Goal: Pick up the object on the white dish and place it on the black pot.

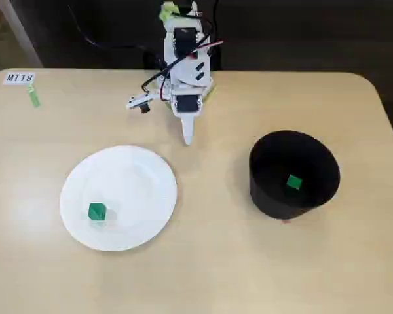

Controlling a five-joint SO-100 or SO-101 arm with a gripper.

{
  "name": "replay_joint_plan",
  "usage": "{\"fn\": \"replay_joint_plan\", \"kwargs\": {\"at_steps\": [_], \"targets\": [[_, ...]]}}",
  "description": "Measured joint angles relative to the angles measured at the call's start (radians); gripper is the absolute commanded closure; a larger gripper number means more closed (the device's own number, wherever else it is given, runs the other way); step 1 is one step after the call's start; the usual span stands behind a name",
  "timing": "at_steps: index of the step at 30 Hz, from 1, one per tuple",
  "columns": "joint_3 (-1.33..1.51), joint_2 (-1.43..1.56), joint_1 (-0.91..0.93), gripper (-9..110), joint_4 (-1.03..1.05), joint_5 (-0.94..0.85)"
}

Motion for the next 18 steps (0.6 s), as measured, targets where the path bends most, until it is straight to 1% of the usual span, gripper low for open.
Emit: {"fn": "replay_joint_plan", "kwargs": {"at_steps": [4,13,17,18], "targets": [[-0.006,0.000,0.038,101,0.000,0.015],[-0.015,0.000,0.026,102,0.000,0.018],[-0.150,-0.009,0.041,102,0.000,-0.029],[-0.210,-0.054,0.052,102,0.000,-0.054]]}}
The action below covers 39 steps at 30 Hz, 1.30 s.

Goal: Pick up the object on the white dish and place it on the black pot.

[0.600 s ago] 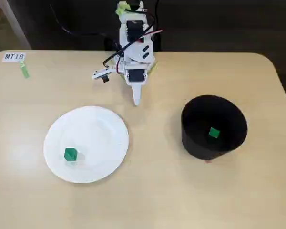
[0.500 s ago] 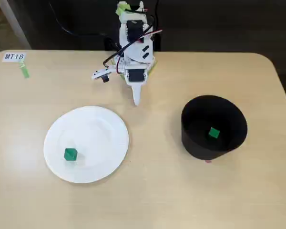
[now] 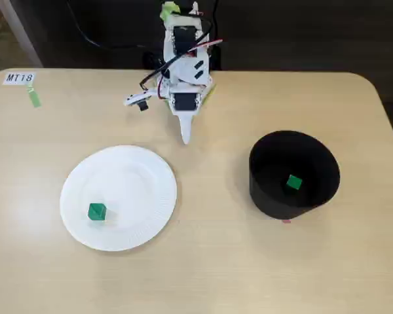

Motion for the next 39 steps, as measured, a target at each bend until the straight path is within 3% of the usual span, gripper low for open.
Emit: {"fn": "replay_joint_plan", "kwargs": {"at_steps": [9,24,39], "targets": [[-0.546,-0.584,0.094,102,0.008,-0.140],[-0.787,-1.120,0.451,102,-0.018,-0.430],[-1.384,-1.810,0.486,101,0.156,-0.531]]}}
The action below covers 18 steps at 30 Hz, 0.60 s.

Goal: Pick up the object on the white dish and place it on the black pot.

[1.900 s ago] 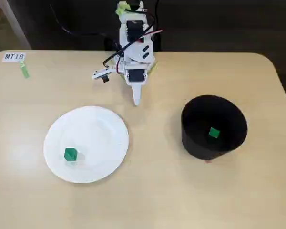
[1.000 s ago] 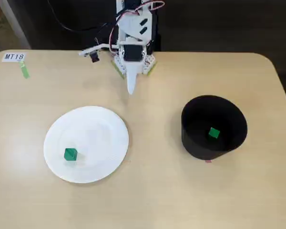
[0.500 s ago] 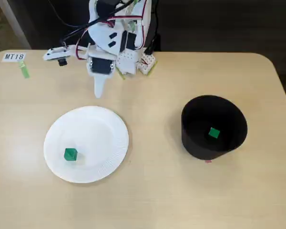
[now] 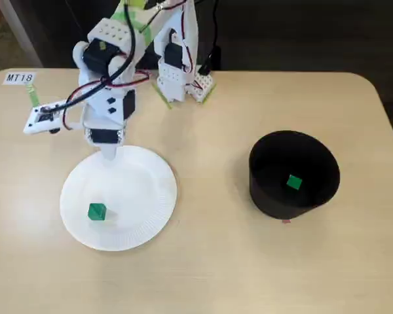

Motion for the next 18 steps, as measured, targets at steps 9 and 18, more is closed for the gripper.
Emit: {"fn": "replay_joint_plan", "kwargs": {"at_steps": [9,18], "targets": [[-0.141,-0.160,0.026,101,0.012,-0.020],[-0.241,-0.245,0.032,80,0.012,0.015]]}}
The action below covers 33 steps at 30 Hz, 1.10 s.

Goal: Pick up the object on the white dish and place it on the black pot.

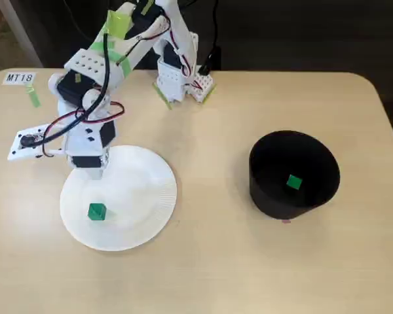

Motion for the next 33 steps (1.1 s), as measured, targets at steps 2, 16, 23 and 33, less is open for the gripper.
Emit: {"fn": "replay_joint_plan", "kwargs": {"at_steps": [2,16,23,33], "targets": [[-0.003,-0.011,-0.002,77,0.000,0.008],[-0.123,-0.173,-0.003,71,0.018,0.083],[-0.385,-0.387,-0.037,74,0.161,0.089],[-1.060,-0.755,-0.023,101,0.413,0.161]]}}
